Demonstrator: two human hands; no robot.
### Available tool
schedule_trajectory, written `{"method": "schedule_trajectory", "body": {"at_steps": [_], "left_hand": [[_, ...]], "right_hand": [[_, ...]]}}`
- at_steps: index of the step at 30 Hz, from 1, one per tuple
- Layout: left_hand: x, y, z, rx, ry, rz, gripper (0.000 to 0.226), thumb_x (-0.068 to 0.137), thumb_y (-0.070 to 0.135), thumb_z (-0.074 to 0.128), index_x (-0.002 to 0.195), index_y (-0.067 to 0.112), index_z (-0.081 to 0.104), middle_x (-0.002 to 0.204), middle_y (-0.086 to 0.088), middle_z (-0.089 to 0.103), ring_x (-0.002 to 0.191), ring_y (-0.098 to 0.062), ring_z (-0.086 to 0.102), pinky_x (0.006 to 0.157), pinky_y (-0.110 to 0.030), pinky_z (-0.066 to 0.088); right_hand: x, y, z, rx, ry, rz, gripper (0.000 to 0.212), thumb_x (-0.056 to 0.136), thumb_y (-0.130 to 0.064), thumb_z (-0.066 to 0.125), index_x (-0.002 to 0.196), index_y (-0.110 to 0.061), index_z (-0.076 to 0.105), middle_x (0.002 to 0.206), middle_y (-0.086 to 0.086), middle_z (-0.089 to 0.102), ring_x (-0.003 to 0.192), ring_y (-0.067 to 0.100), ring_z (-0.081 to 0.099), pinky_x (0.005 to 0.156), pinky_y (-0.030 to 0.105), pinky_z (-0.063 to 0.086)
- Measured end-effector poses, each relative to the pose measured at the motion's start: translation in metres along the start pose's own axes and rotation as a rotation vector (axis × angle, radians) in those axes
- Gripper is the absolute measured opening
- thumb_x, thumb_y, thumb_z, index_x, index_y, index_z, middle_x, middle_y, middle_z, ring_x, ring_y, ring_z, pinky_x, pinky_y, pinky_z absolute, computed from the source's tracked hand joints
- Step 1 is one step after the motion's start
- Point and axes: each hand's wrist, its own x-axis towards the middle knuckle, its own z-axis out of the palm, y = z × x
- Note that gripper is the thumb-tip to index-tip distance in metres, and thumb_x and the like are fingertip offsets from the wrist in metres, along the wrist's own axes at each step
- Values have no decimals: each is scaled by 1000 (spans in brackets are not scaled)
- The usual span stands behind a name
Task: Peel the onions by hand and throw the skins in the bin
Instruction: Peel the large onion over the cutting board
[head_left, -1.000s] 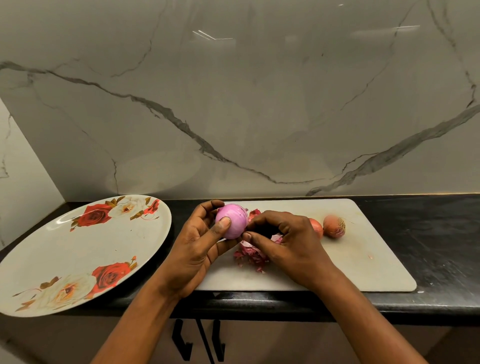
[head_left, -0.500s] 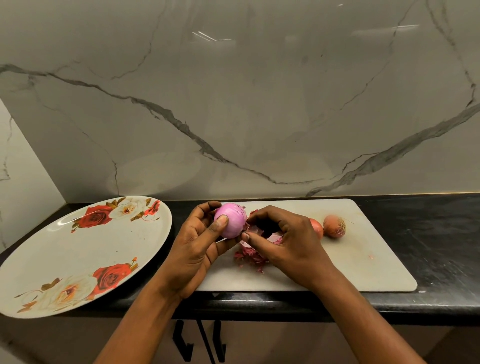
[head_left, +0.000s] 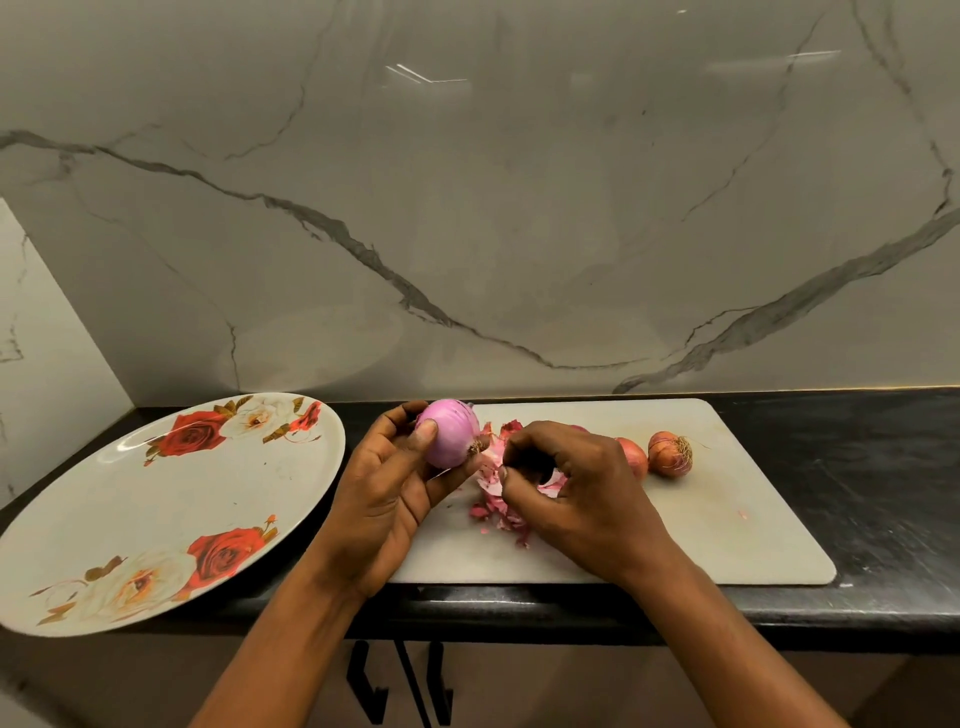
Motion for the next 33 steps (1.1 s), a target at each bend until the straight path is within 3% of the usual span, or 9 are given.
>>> {"method": "schedule_trajectory", "body": {"at_steps": [3, 6, 8, 13, 18, 22, 33], "left_hand": [[0, 2, -2, -43, 7, -19, 44, 98, 13, 60, 140, 4, 50, 139, -26, 63, 126, -48, 63, 100, -54, 57], [0, 2, -4, -88, -11, -34, 52, 93, 12, 64, 142, 2, 49, 141, -29, 60, 130, -53, 58, 99, -55, 57], [-1, 2, -6, -82, -34, -30, 53, 89, 10, 60, 140, 3, 51, 143, -30, 58, 132, -53, 57, 99, -53, 58], [-2, 1, -10, 66, -115, 13, 53, 82, 0, 63, 134, 2, 60, 144, -22, 59, 130, -40, 60, 100, -43, 58], [-4, 1, -9, 166, -189, 33, 68, 77, -7, 66, 143, 5, 54, 145, -16, 62, 135, -35, 59, 99, -40, 57], [-5, 2, -8, 168, -197, 29, 67, 76, -10, 64, 140, 6, 50, 146, -14, 62, 135, -34, 60, 98, -37, 59], [-4, 1, -11, 188, -217, 31, 79, 68, -17, 60, 141, 6, 41, 149, -12, 61, 140, -33, 55, 98, -40, 59]], "right_hand": [[0, 0, 0, -50, 32, 29, 6, 92, -22, 76, 90, -18, 72, 89, -8, 74, 83, 8, 68, 70, 28, 56], [-1, 2, 2, -25, 55, 51, 8, 91, -24, 81, 87, -18, 78, 116, -5, 78, 105, 1, 71, 73, 15, 57], [-1, 1, 2, 2, 66, 74, 4, 92, -24, 81, 91, -20, 83, 122, -6, 76, 108, -1, 71, 72, 11, 57], [-1, 4, 0, -23, 115, 96, 11, 90, -13, 81, 99, -18, 78, 91, -11, 77, 85, 1, 72, 72, 23, 60], [0, 2, 1, 40, 117, 79, 34, 91, -12, 79, 124, -21, 77, 108, -13, 78, 95, 1, 74, 83, 24, 61], [0, 3, 0, 2, 90, 22, 23, 93, -13, 78, 115, -19, 81, 102, -11, 79, 92, 1, 73, 80, 26, 61], [0, 4, -1, -79, 206, 118, 9, 92, -19, 77, 101, -19, 80, 92, -13, 76, 84, 3, 71, 73, 28, 59]]}}
